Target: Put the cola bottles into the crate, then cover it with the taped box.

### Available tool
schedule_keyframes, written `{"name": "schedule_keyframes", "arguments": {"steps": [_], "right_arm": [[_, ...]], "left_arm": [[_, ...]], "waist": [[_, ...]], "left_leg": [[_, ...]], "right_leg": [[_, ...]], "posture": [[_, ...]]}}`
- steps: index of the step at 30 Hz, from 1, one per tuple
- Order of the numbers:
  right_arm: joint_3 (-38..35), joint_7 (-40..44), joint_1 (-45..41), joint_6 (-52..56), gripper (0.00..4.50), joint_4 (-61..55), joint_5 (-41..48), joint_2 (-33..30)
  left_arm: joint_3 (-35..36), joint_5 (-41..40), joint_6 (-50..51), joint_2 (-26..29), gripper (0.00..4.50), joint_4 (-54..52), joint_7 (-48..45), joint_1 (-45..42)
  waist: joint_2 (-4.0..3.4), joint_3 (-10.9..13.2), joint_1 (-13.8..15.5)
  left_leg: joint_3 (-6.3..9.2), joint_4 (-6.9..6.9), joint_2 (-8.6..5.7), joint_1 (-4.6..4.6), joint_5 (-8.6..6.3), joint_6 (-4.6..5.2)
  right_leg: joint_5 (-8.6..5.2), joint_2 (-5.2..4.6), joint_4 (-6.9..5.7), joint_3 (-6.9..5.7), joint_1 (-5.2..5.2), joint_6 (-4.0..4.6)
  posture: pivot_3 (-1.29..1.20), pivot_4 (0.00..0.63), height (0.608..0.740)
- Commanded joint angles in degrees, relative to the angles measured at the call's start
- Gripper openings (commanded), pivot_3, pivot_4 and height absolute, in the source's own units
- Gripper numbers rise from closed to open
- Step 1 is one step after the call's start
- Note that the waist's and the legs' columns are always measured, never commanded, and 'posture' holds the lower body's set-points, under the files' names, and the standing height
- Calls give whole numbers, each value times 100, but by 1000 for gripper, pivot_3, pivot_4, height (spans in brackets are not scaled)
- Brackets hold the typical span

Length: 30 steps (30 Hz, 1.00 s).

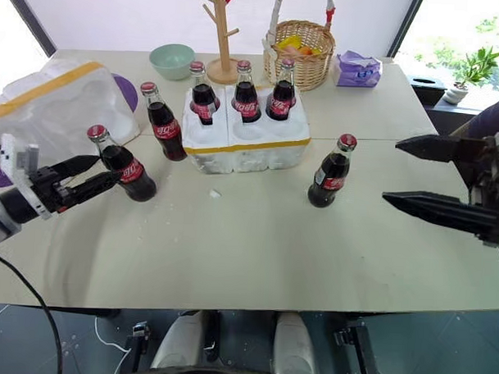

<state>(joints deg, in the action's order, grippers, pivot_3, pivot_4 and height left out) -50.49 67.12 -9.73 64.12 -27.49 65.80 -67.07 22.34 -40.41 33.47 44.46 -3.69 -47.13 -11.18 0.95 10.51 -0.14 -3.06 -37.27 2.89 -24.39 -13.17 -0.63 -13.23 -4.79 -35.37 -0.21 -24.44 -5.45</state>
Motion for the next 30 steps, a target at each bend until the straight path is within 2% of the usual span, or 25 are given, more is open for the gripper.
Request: {"name": "schedule_keyframes", "arguments": {"steps": [1, 6, 10, 11, 12, 14, 15, 19, 23, 26, 30], "right_arm": [[-358, -510, -113, 139, 4500, -220, 724, -27], [-217, -1107, -213, 57, 4500, -360, 1388, -101], [-21, -1360, -177, -59, 4500, -481, 1481, -129], [27, -1368, -150, -92, 4500, -520, 1441, -135], [67, -1384, -130, -120, 4500, -540, 1425, -131], [141, -1435, -101, -130, 4500, -516, 1494, -134], [173, -1469, -69, -63, 4500, -464, 1603, -161], [291, -1413, 32, -216, 4500, -573, 1430, -168], [373, -1284, 94, -404, 4500, -655, 1244, -139], [449, -1286, 100, -504, 4500, -656, 1199, -131], [531, -1301, 115, -632, 4500, -670, 1127, -97]], "left_arm": [[-341, 430, -456, -67, 4466, 321, -109, -348], [-716, 904, -1014, -353, 4466, 889, -200, -739], [-787, 1041, -1204, -378, 4466, 952, -345, -687], [-780, 1053, -1218, -368, 3961, 931, -391, -648], [-768, 1058, -1220, -355, 3760, 905, -429, -616], [-724, 1066, -1178, -310, 2864, 835, -459, -574], [-714, 1047, -1106, -252, 2779, 756, -497, -540], [-600, 637, -532, 68, 2779, 293, -821, -433], [-431, 31, 350, 375, 2779, 91, -988, -812], [-476, -355, 830, 562, 2779, 111, -1251, -1445], [-693, -641, 1290, 351, 2779, 400, -1240, -2606]], "waist": [[8, -3, 27], [9, -4, 48], [10, -4, 61], [10, -4, 68], [10, -4, 74], [10, -4, 79], [11, -4, 79], [12, -3, 58], [19, 1, 79], [37, 10, 104], [46, 13, 89]], "left_leg": [[-1, 0, 0, -1, 0, 0], [-3, 2, 1, -1, 0, 1], [-1, 2, 2, -1, 1, 1], [-1, 2, 2, -1, 1, 1], [-1, 1, 2, -1, 1, 1], [-1, 1, 2, -1, 1, 2], [-1, 1, 2, -1, 1, 2], [-3, 3, 3, -3, 0, 2], [-1, 1, 3, -3, 0, 2], [5, -2, 3, -7, 1, 2], [5, -12, -1, -16, 1, 2]], "right_leg": [[0, 0, 1, 0, 0, 0], [0, 1, 3, 2, -1, 0], [1, 2, 2, 2, -1, 0], [1, 2, 2, 2, -1, 0], [1, 1, 2, 2, -1, -1], [1, 1, 2, 2, 0, -1], [1, 1, 2, 2, 0, -1], [1, 1, 4, 3, -1, -1], [1, 2, 2, 3, -2, -1], [0, 4, 2, 1, -3, -1], [1, 2, 6, 1, 1, -2]], "posture": [[0, 150, 740], [0, 150, 740], [0, 150, 740], [0, 150, 740], [0, 150, 740], [0, 150, 740], [0, 150, 740], [0, 150, 740], [0, 150, 740], [0, 150, 740], [0, 150, 740]]}}
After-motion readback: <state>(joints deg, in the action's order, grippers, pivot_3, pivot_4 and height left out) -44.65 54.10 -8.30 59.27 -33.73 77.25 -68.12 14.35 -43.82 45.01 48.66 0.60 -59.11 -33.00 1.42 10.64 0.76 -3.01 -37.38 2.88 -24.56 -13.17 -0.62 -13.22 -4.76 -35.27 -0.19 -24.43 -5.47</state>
